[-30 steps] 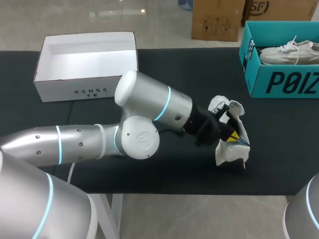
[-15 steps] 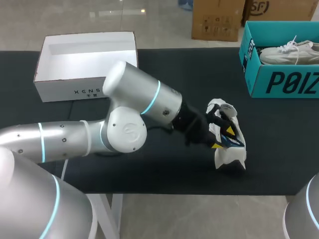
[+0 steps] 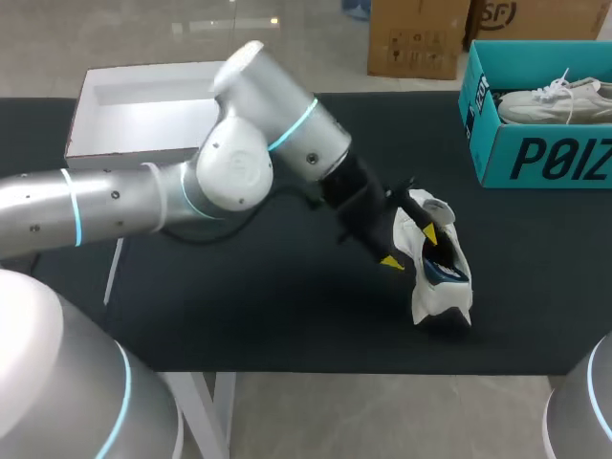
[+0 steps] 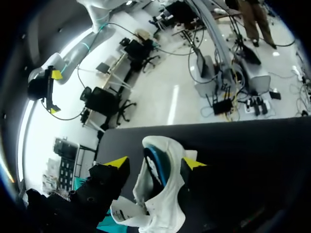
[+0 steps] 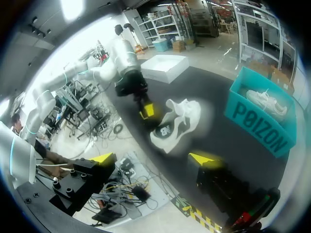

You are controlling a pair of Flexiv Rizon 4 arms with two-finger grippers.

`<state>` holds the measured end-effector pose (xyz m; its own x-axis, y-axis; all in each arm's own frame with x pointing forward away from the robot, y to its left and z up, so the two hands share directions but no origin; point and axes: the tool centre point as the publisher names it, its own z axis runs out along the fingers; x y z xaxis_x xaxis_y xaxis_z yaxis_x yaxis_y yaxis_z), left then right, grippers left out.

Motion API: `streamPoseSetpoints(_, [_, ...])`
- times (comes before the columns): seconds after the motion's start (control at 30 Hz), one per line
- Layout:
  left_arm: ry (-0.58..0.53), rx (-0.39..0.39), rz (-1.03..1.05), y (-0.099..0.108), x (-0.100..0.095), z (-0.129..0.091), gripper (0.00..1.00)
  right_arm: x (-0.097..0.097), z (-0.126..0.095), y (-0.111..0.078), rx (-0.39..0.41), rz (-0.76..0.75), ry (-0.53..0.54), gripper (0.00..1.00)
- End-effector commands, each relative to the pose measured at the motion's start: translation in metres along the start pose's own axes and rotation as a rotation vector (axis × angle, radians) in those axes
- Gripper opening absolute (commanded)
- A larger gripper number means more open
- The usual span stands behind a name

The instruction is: Take the shoe out of the shoebox, open the shoe tongue, remove and reinsert the insole, then place the shoe into the shoebox

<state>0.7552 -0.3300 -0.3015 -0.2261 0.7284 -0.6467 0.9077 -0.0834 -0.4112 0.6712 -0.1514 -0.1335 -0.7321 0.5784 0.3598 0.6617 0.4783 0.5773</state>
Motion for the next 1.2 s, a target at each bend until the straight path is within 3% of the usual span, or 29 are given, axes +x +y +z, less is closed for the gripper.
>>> streamPoseSetpoints(0.03, [0.33, 0.091, 0.045, 0.0, -0.012, -0.003, 0.0, -0.001, 0.0, 0.0, 0.003, 0.001, 0.0, 1.0])
streamPoseSetpoints(0.23, [0.448, 0.124, 0.086, -0.016, -0.017, 0.009, 0.0, -0.001, 0.0, 0.0, 0.003, 0.001, 0.0, 1.0])
streamPoseSetpoints(0.47, [0.428, 0.16, 0.043, -0.031, 0.004, 0.028, 0.0, -0.001, 0.0, 0.0, 0.003, 0.001, 0.0, 1.0])
streamPoseSetpoints(0.6, [0.409, 0.126, 0.014, -0.029, 0.011, 0.031, 0.0, -0.001, 0.0, 0.0, 0.003, 0.001, 0.0, 1.0])
streamPoseSetpoints(0.83, [0.425, 0.053, 0.004, -0.018, 0.006, 0.026, 0.0, -0.001, 0.0, 0.0, 0.003, 0.001, 0.0, 1.0])
streamPoseSetpoints(1.2, [0.453, 0.004, -0.013, -0.006, 0.001, 0.05, 0.0, -0.001, 0.0, 0.0, 0.003, 0.001, 0.0, 1.0])
